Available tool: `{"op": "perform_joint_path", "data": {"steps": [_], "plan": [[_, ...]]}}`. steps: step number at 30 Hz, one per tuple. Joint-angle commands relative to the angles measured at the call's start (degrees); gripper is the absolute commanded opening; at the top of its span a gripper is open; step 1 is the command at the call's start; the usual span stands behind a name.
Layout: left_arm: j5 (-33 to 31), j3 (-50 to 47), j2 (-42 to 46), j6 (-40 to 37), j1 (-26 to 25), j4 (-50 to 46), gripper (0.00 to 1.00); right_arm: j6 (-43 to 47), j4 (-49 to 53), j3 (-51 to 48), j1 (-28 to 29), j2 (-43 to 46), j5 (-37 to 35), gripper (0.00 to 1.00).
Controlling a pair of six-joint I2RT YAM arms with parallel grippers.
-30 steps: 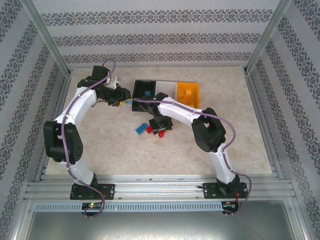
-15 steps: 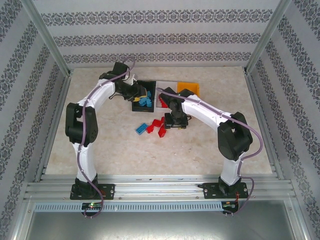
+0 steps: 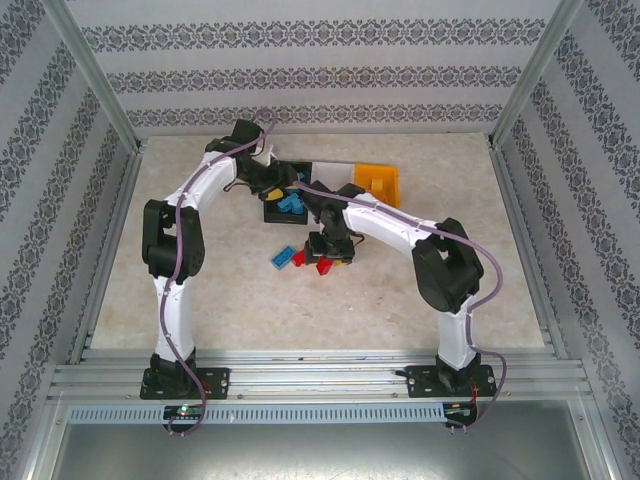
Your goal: Sort the legos into containers by color
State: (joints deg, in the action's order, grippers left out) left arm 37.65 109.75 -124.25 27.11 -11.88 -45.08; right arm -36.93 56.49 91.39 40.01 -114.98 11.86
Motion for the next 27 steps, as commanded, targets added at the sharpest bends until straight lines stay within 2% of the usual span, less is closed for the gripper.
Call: {"op": "perform_joint_path", "data": {"steps": [1,6,10,13,20,22,27], "plan": [[-0.21,0.43,2.67,-1.41,0.90,-2.91,0.60,0.25,1.53,2.70,0.26,-2.36,1.25,0.58],[1.18,-4.04,7.76,-0.37,2.64,-1.21,0.61,0.19,2.00,3.26,0.55,-3.66,1.15,0.49],[1.81,-8.40,12.19,0.04,3.93,0.11,0.61,-0.26,2.06,3.44,0.73,-4.19,0.63,0.34],[2.29,-12.11,15.61,0.22,4.82,0.99,0.62,-0.67,1.79,3.27,0.82,-4.32,0.36,0.31],[2.40,-20.31,23.35,-0.07,6.31,1.49,0.62,-2.90,0.69,2.32,0.86,-4.46,0.43,0.49],[2.25,-22.90,25.63,-0.47,6.39,1.31,0.63,-3.57,0.38,2.30,0.96,-4.93,0.69,0.58],[2.00,-29.18,30.75,-1.15,6.51,1.18,0.63,-4.42,0.86,3.15,1.24,-6.79,0.45,0.66]]}}
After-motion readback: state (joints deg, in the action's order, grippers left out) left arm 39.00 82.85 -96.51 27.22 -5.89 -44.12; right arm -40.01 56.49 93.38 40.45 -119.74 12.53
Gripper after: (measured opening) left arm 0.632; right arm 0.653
